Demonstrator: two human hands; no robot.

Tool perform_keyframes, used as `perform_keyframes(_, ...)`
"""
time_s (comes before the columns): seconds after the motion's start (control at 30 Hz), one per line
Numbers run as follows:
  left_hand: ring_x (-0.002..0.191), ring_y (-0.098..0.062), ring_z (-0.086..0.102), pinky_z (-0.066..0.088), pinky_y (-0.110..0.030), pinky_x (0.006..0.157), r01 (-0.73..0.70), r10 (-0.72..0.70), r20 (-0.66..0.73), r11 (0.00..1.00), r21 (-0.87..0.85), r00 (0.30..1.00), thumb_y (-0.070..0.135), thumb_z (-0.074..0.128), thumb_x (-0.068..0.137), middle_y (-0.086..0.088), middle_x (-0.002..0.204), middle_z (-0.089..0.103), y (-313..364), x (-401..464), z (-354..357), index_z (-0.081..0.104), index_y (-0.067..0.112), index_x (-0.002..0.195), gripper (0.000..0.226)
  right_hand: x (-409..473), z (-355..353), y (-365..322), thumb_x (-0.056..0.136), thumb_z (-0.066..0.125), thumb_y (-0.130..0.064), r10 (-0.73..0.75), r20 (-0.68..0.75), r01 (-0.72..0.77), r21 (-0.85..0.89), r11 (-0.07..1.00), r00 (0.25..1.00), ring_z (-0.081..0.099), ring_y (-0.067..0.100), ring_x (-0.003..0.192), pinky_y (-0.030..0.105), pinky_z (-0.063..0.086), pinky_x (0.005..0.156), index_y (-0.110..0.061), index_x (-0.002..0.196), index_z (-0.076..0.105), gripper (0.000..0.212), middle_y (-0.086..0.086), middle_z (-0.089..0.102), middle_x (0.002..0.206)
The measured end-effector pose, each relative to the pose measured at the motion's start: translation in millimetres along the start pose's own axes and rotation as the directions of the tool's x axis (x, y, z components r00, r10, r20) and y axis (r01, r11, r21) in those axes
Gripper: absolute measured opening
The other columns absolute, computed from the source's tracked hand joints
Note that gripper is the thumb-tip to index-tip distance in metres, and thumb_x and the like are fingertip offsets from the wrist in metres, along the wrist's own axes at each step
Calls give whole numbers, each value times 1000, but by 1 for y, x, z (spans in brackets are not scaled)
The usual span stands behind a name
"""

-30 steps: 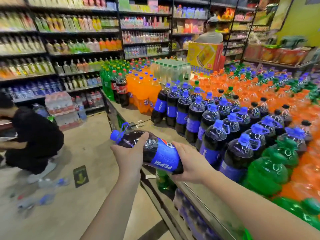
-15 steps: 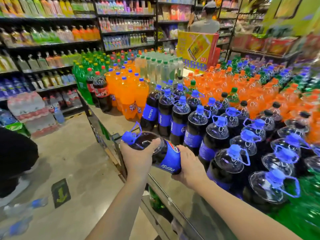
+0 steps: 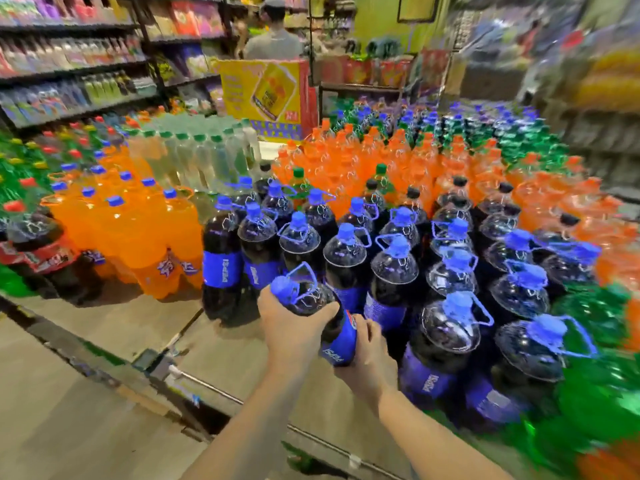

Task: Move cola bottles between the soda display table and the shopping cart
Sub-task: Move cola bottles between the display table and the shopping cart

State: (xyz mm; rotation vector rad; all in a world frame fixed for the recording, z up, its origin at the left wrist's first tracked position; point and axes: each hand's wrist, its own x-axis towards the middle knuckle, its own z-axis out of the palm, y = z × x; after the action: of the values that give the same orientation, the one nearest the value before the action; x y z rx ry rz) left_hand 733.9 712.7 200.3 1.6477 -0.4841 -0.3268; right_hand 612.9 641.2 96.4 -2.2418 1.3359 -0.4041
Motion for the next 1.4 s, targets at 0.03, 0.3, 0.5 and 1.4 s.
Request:
perform_keyframes(0.03, 99, -9, 66, 53, -23, 86, -13, 13, 45, 1000, 9, 999, 19, 104, 51, -1, 115, 63, -3, 5, 2, 52, 17, 121, 87, -1, 6, -1, 66, 80, -49, 44, -20, -44, 5, 999, 999, 49, 27, 127, 45, 56, 80, -34, 155, 25, 105, -6, 34, 143)
perform_keyframes(0.3, 105, -14, 61, 46, -21, 90, -106, 77, 315, 991, 76, 946, 16, 101, 60, 1, 117, 57, -20, 21, 10, 50, 16, 123, 81, -9, 41, -7, 70, 84, -25, 312, -40, -297, 205, 933, 949, 52, 29, 125, 47, 54, 85, -35, 155, 20, 107, -2, 33, 140)
perform_keyframes(0.5, 108, -7, 52, 39, -15, 92, -223, 167, 436, 971, 82, 885, 21, 99, 66, -1, 121, 50, -22, 26, 18, 48, 23, 120, 74, -7, 49, -8, 67, 79, -16, 393, -86, -344, 339, 875, 915, 48, 27, 123, 49, 50, 93, -30, 154, 24, 104, 2, 43, 136)
perform_keyframes(1.4, 112, -1, 44, 32, -2, 97, -592, 345, 807, 806, 6, 479, 30, 99, 68, 2, 122, 43, -2, 19, 72, 51, 22, 123, 73, -33, 48, 19, 76, 76, -55, 618, -86, -504, 497, 706, 781, 52, 21, 132, 44, 45, 107, -42, 154, 13, 101, -11, 43, 154)
